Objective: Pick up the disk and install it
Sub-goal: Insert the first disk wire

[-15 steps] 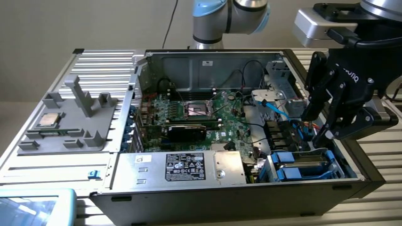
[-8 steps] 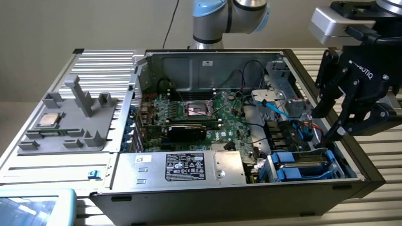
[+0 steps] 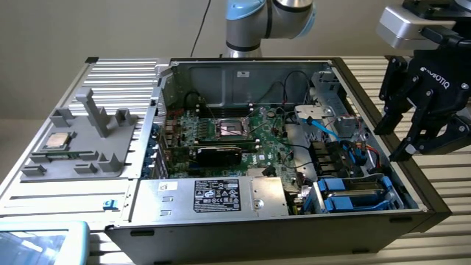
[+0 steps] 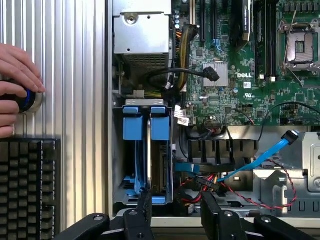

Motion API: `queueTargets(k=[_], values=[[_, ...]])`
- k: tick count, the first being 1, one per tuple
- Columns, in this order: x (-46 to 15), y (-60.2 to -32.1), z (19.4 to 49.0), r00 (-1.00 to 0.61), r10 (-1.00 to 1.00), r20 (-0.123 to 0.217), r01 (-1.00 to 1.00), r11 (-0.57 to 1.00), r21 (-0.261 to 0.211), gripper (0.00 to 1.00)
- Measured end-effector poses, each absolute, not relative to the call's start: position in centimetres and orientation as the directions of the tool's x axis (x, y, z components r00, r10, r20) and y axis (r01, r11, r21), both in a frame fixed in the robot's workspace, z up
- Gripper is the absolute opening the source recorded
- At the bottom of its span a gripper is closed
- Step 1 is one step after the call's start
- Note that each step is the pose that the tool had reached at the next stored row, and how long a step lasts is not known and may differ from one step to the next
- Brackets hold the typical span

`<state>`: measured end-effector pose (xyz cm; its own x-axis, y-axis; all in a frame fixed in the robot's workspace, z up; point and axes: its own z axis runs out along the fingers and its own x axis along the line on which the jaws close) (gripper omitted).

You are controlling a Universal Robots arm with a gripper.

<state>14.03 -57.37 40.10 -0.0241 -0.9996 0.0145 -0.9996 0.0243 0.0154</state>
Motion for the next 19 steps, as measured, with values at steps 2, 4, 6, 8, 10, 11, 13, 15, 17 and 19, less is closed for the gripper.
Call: queueTargets(k=[2,4,6,8,10,11,13,15,17,19], values=[[14.0,-57.4,40.1,-0.024,-1.0,0.014,-1.0,0.024,0.015,0.52],[14.2,-57.3,40.1,-0.024,-1.0,0.014,-1.0,0.024,0.015,0.52],[14.5,-56.9,40.1,-0.024,-1.0,0.015,-1.0,0.024,0.015,0.52],[14.6,-56.5,40.0,-0.024,-1.0,0.014,-1.0,0.024,0.015,0.52],[14.6,-56.4,39.8,-0.025,-1.0,0.014,-1.0,0.025,0.014,0.52],[14.6,-56.4,39.8,-0.031,-0.999,0.012,-0.999,0.031,0.013,0.52],[14.6,-56.4,39.6,-0.054,-0.999,0.009,-0.998,0.054,0.012,0.52],[14.6,-56.4,39.5,-0.076,-0.997,0.006,-0.997,0.077,0.012,0.52],[14.6,-56.4,39.2,-0.096,-0.995,0.004,-0.995,0.096,0.012,0.52],[14.6,-56.4,38.9,-0.109,-0.994,0.004,-0.994,0.109,0.012,0.52]])
